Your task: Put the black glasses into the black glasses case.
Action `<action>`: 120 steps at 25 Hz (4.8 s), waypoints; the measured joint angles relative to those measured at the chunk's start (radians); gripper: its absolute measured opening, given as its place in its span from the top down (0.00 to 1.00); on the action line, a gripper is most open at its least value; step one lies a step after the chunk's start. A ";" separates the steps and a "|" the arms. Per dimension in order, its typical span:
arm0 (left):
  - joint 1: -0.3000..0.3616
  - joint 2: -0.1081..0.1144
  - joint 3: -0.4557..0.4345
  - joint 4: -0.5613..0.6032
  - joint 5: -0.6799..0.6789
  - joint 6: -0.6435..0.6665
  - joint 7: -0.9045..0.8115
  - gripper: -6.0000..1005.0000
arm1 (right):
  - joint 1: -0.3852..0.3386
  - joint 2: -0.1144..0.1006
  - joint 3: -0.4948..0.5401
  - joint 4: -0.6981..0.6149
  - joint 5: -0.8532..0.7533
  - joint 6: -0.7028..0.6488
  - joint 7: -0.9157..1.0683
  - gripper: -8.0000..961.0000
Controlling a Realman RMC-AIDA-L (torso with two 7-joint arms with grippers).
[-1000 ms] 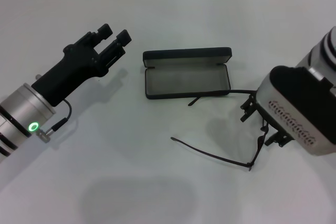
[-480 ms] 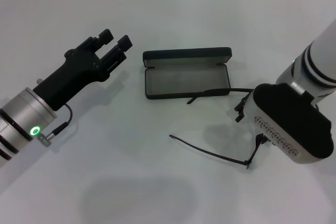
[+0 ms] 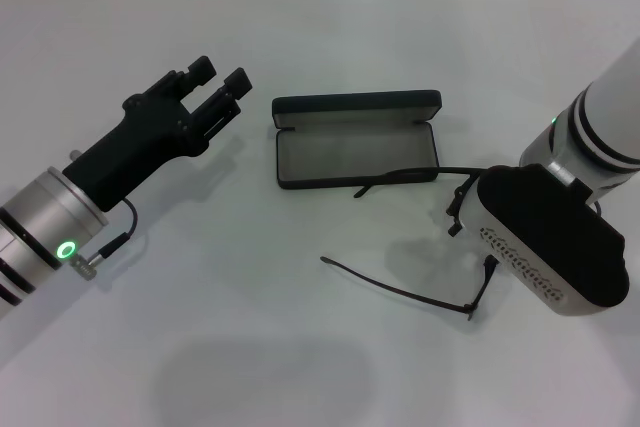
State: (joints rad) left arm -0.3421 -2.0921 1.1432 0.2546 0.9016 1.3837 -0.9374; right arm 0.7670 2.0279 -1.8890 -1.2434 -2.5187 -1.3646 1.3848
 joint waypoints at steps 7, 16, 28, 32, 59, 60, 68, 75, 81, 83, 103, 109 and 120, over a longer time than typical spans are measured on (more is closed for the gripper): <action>0.000 0.002 0.005 0.000 0.004 0.000 -0.001 0.40 | -0.004 0.000 0.008 0.001 0.000 -0.002 0.012 0.57; 0.006 0.009 0.002 0.009 0.005 0.013 -0.065 0.40 | -0.018 -0.003 0.090 -0.047 -0.001 -0.076 0.055 0.84; 0.003 0.045 0.008 0.012 0.047 0.240 -0.082 0.40 | -0.317 -0.003 0.329 -0.279 0.250 -0.060 -0.153 0.89; 0.000 0.063 0.008 0.031 0.076 0.349 -0.121 0.40 | -0.427 -0.001 0.376 -0.252 0.467 0.045 -0.304 0.89; -0.288 0.080 0.009 0.116 0.364 0.488 -0.441 0.41 | -0.320 0.000 0.322 0.530 1.466 0.184 -1.037 0.89; -0.297 0.080 0.008 0.115 0.375 0.473 -0.456 0.41 | -0.320 0.000 0.319 0.530 1.467 0.184 -1.038 0.89; -0.336 0.081 0.006 0.112 0.456 0.340 -0.603 0.41 | -0.335 0.000 0.315 0.509 1.470 0.170 -1.083 0.89; -0.353 0.071 0.007 0.114 0.502 0.336 -0.618 0.41 | -0.336 0.000 0.311 0.490 1.471 0.164 -1.117 0.89; -0.348 0.070 -0.008 0.116 0.525 0.319 -0.610 0.41 | -0.344 0.000 0.305 0.489 1.471 0.164 -1.159 0.89; -0.337 0.070 -0.037 0.116 0.521 0.314 -0.601 0.41 | -0.357 -0.001 0.308 0.480 1.472 0.164 -1.169 0.89; -0.348 0.042 -0.129 0.126 0.534 0.035 -0.529 0.41 | -0.263 -0.005 0.284 0.564 1.351 -0.217 -0.909 0.89; -0.345 0.018 -0.096 0.162 0.536 0.080 -0.453 0.41 | -0.150 -0.002 0.285 0.729 1.363 -0.215 -0.806 0.89; -0.327 0.016 -0.095 0.167 0.554 0.192 -0.377 0.41 | -0.167 -0.006 0.327 0.749 1.373 -0.132 -0.739 0.89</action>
State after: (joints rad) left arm -0.6688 -2.0759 1.0482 0.4218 1.4557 1.5757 -1.3142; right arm 0.6001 2.0222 -1.5619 -0.4942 -1.1457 -1.4962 0.6461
